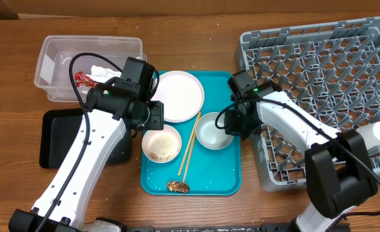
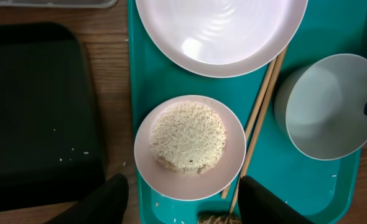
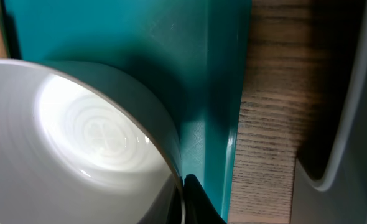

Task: Sort waste into correct bins and load items into the dishwasher
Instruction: 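Reach the right gripper to the grey bowl and grasp its rim, then carry the grey bowl with the right gripper into the dish rack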

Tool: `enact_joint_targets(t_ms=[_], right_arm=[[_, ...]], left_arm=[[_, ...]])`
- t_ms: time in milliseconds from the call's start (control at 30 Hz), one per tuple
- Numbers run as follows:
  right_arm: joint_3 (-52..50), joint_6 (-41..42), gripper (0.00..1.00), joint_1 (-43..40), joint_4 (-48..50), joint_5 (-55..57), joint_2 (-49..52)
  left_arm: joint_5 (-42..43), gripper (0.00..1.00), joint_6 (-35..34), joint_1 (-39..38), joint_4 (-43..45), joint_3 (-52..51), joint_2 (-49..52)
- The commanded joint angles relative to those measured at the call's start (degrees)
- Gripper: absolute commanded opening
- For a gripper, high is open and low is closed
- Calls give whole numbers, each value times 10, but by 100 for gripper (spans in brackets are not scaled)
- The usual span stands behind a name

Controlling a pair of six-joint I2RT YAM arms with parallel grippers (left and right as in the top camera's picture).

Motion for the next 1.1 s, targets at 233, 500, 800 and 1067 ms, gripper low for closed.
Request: enact_joint_targets(t_ms=[233,500,800,1067], right_arm=[[96,-6,4,-5,-62,41,-57],[217,-11,4,-67,-36,319,-173],[217,-180,4,-209,161,585,-155],[217,-203,4,-346,267,709,-58]], left_arm=[[-4,59,-9,2,2,9,-11],[-4,59,-9,2,4,9,-11],[-4,59,-9,2,5,9,-11],[-4,58,-9,2,14,9,-11]])
